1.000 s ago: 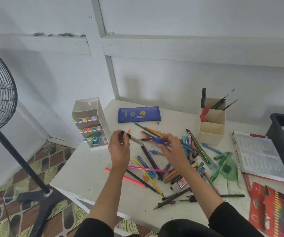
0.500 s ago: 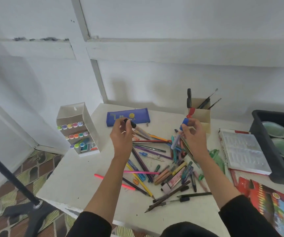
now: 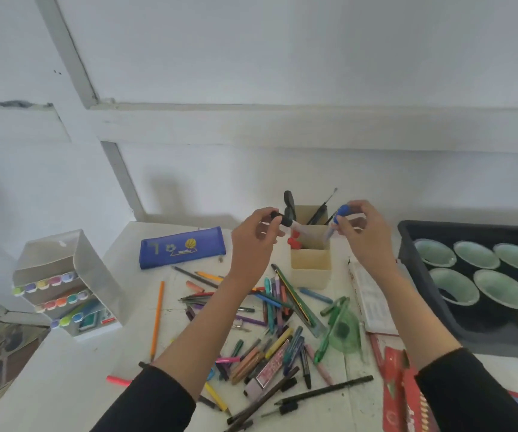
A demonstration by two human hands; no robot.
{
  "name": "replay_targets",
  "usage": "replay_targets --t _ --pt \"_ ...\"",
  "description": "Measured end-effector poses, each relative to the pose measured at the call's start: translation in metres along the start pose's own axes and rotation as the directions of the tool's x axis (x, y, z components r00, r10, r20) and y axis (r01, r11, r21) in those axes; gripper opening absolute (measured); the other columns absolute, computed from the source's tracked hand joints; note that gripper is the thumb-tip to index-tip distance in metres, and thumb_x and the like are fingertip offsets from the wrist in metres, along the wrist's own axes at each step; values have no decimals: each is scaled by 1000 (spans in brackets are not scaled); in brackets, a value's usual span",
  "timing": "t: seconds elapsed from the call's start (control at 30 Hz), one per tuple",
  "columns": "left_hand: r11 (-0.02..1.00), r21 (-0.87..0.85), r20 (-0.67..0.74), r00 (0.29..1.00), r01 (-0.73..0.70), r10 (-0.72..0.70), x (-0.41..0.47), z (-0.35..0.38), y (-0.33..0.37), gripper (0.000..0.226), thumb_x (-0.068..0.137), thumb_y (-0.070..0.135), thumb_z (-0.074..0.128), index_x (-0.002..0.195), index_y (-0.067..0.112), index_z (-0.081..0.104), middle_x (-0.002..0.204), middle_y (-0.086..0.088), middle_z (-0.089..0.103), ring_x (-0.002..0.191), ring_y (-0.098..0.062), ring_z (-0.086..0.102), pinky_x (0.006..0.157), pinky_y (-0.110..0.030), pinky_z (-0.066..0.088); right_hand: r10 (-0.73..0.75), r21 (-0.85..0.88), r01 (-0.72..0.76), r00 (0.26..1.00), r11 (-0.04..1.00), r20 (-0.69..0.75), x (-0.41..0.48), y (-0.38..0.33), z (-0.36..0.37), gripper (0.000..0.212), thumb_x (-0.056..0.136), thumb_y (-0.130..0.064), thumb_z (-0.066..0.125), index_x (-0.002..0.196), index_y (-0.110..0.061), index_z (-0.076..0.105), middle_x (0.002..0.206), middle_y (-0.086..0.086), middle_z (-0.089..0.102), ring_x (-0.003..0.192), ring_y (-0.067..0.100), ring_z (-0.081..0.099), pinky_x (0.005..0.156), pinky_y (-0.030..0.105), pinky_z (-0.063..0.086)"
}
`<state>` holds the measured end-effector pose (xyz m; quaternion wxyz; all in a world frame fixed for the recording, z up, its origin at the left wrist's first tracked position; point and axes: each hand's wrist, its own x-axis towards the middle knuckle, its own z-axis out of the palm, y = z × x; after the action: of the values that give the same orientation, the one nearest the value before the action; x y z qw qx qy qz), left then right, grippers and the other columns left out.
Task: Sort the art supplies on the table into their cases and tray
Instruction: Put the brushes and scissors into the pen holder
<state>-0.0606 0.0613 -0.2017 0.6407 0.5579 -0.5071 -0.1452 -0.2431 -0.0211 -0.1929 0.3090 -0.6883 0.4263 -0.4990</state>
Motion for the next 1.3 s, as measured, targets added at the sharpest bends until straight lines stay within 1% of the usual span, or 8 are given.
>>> replay_targets --t 0.13,0.33,0.47,0.67,0.8,1.0,1.13,1.3 --pt "988 142 101 994 -62 48 13 31 -11 11 92 12 60 102 12 65 86 6 67 73 -16 65 64 -22 53 6 -94 1 997 996 76 14 10 3 18 88 -7 61 100 -19 56 100 4 62 81 18 63 63 9 47" --pt "898 429 223 975 -98 0 17 53 -31 18 93 21 59 104 10 67 98 -3 68 78 -20 64 73 -40 52 61 -216 -35 991 976 117 21 31 25 11 90 -13 59 101 -9 59 85 9 68 74 23 65 69 30 53" --pt "783 615 238 968 -87 -79 16 55 -29 25 97 28 50 111 15 65 101 -3 63 89 -21 60 72 -32 46 80 -493 66 960 868 269 15 49 50 18 93 -15 53 108 -5 54 90 15 68 84 33 62 69 33 47" --pt "644 765 199 956 -15 -215 30 43 -35 36 98 39 47 127 21 60 110 -4 66 106 -24 58 81 -34 45 107 -427 24 954 904 280 10 48 65 21 91 -14 58 111 -10 63 96 8 71 88 24 65 72 26 43" --pt "700 713 239 947 -21 -215 26 32 -43 43 95 34 55 135 20 52 100 -3 63 100 -22 57 81 -35 45 104 -325 14 934 946 341 -1 54 57 30 91 -10 56 121 -13 61 106 7 70 95 22 65 88 32 51" --pt "808 587 220 969 -38 -114 0 8 -49 35 95 25 57 129 20 58 86 7 59 78 -13 55 77 -27 43 -83 -278 139 976 950 203 -57 59 42 21 87 0 60 105 -8 65 99 3 64 87 11 54 79 21 42" --pt "858 512 152 979 37 -133 -26 -20 -61 18 92 15 60 107 20 69 77 12 58 52 -2 47 63 -21 42 -81 -214 217 858 952 507 -104 61 46 6 82 -14 70 86 -19 70 91 -11 62 94 9 48 82 17 34" --pt "871 471 15 986 138 -164 -91 -61 -76 25 88 2 61 90 25 68 82 11 63 66 -8 57 64 -20 47 -103 -167 275 751 947 653 -147 65 60 8 78 -22 75 83 -26 72 95 -17 59 95 5 43 84 15 33"
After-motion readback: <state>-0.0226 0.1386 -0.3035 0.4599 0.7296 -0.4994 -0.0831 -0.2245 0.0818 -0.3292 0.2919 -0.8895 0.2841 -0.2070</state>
